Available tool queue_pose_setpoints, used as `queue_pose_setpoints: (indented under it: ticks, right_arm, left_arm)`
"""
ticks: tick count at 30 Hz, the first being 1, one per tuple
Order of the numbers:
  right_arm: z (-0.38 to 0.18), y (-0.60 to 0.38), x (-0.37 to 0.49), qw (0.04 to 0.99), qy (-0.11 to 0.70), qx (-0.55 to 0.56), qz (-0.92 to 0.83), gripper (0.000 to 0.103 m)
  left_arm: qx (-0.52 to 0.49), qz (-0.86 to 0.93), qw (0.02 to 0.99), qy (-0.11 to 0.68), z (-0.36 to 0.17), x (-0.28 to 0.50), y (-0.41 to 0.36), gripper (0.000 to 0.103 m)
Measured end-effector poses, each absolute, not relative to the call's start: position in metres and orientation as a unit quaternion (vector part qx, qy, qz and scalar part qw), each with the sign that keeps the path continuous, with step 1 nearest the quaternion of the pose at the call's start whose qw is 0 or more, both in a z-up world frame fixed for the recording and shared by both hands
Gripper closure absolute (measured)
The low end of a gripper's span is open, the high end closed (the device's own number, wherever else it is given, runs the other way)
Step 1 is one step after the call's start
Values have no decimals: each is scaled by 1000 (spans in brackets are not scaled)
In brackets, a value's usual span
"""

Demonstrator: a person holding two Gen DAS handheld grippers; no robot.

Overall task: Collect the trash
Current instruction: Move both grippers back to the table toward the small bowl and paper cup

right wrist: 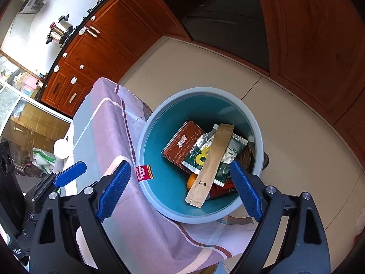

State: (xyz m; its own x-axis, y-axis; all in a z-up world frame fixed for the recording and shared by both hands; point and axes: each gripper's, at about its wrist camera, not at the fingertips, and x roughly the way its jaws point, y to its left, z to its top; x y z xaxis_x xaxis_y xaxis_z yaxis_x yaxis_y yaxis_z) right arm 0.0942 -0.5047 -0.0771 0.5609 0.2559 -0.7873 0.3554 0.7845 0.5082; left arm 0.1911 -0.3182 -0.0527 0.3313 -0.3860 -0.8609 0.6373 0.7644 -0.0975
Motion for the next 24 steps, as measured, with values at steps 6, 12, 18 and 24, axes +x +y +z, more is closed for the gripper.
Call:
queue_pose_setpoints:
  ticks: [6, 12, 18, 24]
  right_arm:
    - [-65, -491, 94, 823, 476, 307, -29, 18]
    - [-43, -470, 93, 834, 474, 283, -25, 18]
    - [-23, -438, 95, 843, 472, 259, -13, 18]
    - [-4, -393, 104, 848, 478, 228, 5, 18]
  left_arm:
    - [107, -318, 809, 483, -45, 186, -299, 19]
    - [76, -312, 820, 474, -32, 181, -268, 11]
    - [50, -303, 832, 463, -20, 179, -230, 8]
    - [10, -282, 843, 457, -12, 181, -177, 5]
